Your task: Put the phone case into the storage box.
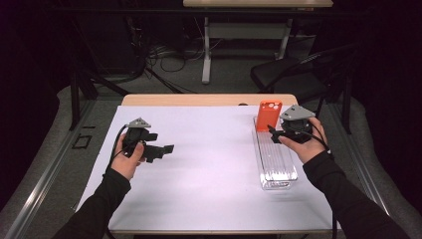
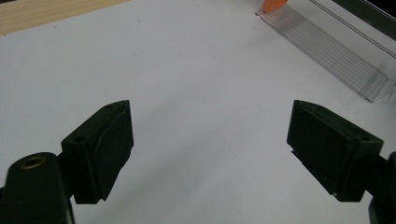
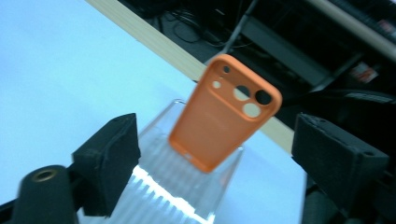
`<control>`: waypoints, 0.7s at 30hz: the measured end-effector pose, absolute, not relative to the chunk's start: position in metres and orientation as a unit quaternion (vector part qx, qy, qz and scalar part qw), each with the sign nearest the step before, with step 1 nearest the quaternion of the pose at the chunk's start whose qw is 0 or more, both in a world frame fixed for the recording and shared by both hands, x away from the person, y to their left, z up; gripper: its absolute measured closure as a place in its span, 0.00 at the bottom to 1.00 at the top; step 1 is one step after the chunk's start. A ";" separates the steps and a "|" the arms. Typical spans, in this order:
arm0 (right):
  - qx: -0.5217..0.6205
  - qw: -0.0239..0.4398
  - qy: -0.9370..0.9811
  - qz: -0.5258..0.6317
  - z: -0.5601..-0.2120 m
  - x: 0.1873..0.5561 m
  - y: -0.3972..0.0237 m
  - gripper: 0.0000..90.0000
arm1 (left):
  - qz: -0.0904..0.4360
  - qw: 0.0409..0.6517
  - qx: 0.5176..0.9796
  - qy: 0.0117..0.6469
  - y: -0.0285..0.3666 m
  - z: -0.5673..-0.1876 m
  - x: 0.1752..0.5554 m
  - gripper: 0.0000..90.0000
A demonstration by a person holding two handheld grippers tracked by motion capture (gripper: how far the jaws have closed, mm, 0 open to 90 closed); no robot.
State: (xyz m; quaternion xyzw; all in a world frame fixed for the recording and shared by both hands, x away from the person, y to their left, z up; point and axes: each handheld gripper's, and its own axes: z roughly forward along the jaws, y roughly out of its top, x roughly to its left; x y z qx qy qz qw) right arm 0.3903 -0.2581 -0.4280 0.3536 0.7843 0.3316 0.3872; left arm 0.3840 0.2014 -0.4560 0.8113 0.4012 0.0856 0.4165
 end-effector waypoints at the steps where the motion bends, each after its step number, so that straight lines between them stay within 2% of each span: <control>1: 0.357 0.382 0.783 0.337 -0.427 0.389 -0.258 0.16 | 0.086 0.419 0.810 0.402 0.202 -0.456 0.384 0.16; 9: 0.377 0.329 0.778 0.381 -0.421 0.379 -0.254 0.00 | 0.086 0.428 0.804 0.405 0.203 -0.452 0.383 0.15; 21: 0.387 0.304 0.771 0.404 -0.422 0.361 -0.255 0.00 | 0.093 0.436 0.811 0.378 0.204 -0.447 0.370 0.15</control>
